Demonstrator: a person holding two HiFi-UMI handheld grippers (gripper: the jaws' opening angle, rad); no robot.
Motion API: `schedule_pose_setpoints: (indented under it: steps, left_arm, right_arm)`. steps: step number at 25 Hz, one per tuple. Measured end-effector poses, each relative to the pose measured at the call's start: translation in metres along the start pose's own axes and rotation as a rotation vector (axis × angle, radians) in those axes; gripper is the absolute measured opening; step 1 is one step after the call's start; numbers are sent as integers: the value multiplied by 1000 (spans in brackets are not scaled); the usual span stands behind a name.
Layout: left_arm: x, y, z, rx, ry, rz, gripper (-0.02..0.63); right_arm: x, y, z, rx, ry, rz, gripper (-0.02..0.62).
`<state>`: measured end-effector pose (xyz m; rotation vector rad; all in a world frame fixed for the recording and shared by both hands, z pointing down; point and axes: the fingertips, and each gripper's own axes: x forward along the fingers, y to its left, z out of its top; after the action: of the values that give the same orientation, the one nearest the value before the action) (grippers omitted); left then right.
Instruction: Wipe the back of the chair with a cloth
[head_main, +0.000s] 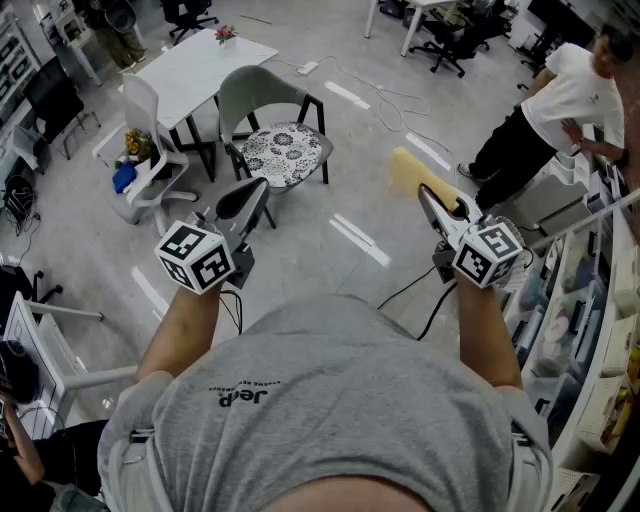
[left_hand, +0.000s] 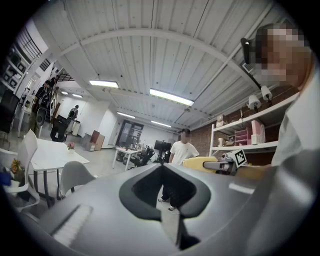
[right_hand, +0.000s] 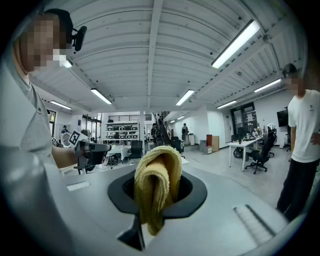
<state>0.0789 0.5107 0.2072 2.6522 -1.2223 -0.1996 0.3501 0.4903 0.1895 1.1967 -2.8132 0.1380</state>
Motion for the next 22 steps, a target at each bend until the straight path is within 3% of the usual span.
schedule_pose_setpoints:
  steps: [14, 22]
  left_arm:
    - [23, 4, 0, 13, 5, 23, 31]
    - [49, -19, -6, 6, 2, 44, 31]
  right_arm:
    - [0, -26, -2, 23, 9, 13, 51]
    - [-17, -52, 2, -7, 5, 30, 52]
